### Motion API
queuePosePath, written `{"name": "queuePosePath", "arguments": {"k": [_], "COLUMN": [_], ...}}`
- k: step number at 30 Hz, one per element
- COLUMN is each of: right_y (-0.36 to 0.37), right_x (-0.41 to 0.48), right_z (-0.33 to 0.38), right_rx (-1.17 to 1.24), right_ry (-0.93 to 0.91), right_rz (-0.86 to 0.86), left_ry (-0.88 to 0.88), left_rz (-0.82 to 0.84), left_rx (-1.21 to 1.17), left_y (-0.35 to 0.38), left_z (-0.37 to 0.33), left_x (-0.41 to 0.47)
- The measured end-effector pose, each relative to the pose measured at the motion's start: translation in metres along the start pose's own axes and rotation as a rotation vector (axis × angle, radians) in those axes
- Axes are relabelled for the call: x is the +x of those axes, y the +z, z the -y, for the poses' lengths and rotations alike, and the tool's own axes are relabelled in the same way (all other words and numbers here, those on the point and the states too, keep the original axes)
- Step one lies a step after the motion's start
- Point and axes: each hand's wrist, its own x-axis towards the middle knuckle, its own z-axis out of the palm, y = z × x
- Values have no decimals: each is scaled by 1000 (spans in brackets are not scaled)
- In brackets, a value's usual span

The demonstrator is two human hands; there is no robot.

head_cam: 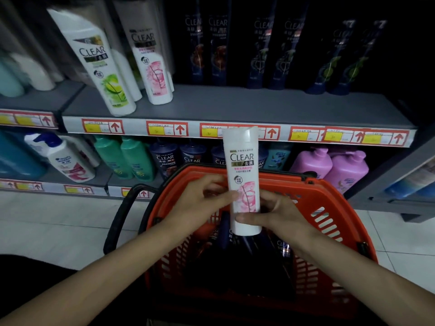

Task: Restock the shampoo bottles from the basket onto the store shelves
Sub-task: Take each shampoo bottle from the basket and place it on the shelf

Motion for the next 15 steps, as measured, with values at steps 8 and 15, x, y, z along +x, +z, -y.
{"name": "queuePosePath", "arguments": {"k": [8, 15], "right_y": [31, 56], "right_x": [7, -8], "right_z": [14, 35], "right_rx": [-75, -457], "right_ry": [-121, -291], "right_rz": [-52, -167], "left_ry": [-95, -249], "left_rz": [-58, -62], "left_rx": [-301, -525], "left_y": [-7, -19], "left_z": [-11, -15], "left_x": [-10, -17]}}
